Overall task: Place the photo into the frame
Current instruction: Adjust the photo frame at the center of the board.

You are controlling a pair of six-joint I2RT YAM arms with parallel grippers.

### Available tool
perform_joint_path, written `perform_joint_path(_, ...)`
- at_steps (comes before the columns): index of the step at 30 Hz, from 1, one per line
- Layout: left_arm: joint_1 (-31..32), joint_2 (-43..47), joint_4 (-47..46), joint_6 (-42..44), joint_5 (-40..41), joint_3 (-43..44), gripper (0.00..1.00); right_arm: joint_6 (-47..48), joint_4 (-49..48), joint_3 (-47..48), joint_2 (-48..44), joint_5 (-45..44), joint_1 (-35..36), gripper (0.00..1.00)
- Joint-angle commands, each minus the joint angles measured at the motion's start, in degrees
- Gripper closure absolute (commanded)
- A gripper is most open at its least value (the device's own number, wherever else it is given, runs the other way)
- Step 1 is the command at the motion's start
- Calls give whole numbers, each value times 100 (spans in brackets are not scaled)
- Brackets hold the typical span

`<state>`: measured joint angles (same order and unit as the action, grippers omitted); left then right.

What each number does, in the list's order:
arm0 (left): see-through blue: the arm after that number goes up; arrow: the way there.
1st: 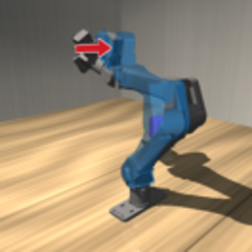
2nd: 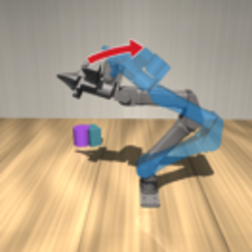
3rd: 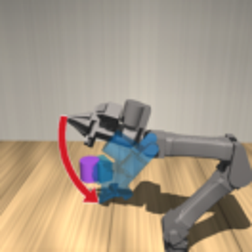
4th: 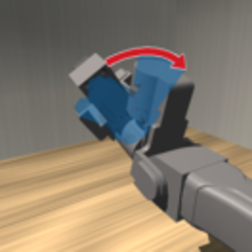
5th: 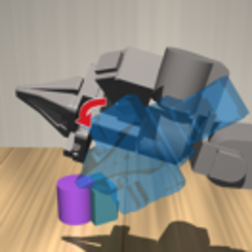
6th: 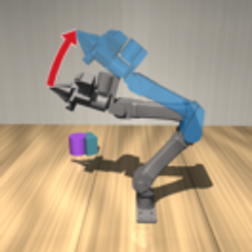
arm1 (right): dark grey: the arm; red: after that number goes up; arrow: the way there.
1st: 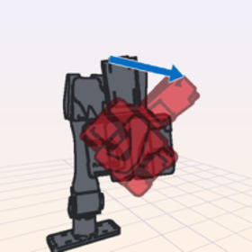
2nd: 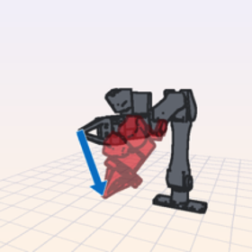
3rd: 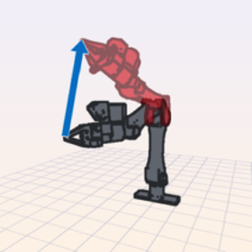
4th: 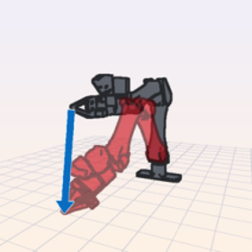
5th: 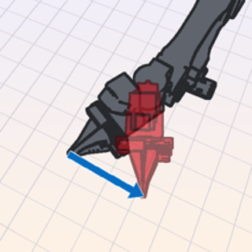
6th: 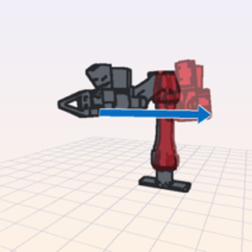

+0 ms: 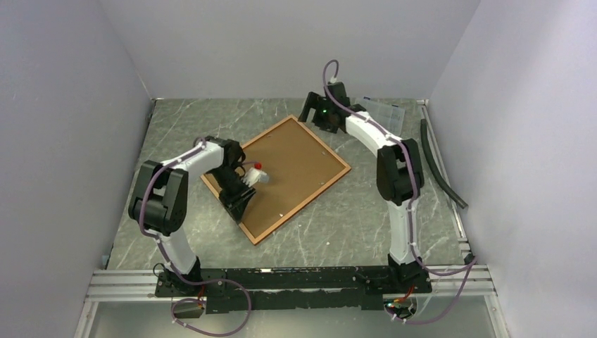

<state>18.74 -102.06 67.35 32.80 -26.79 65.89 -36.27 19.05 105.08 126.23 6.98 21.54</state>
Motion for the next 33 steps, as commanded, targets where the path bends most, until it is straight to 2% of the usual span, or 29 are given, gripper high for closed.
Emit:
perform_joint_path(1,-171,488,841,463,-81,817,47,290,190,-649,-1381,-492,-214,0)
perform_joint_path(3,-342,498,902,503,104,1274,43,210,132,-1308,-1892,-380,-198,0)
perform_joint_path(6,-962,240,433,135,590,2012,44,-74,-246,-2895,-2810,-88,-37,0)
perform_joint_path(10,-1816,-882,17,-678,733,3510,47,-476,-715,-4610,-3899,312,281,0)
perform_joint_path(13,-2231,-1579,-191,-1095,817,4279,50,-744,-880,-5473,-4481,477,468,0)
perform_joint_path(16,-2368,-2054,-427,-1361,1045,4658,51,-1033,-1142,-6115,-4861,678,575,0)
perform_joint_path(21,-2428,-2507,-738,-1650,1341,4617,57,-1273,-1581,-6678,-4955,984,605,0)
perform_joint_path(25,-2424,-2803,-510,-1615,1156,4482,63,-1379,-1872,-6707,-4708,1188,606,0)
perform_joint_path(33,-2040,-2365,-565,-1218,877,3149,72,-1358,-2026,-6293,-4088,1335,482,0)
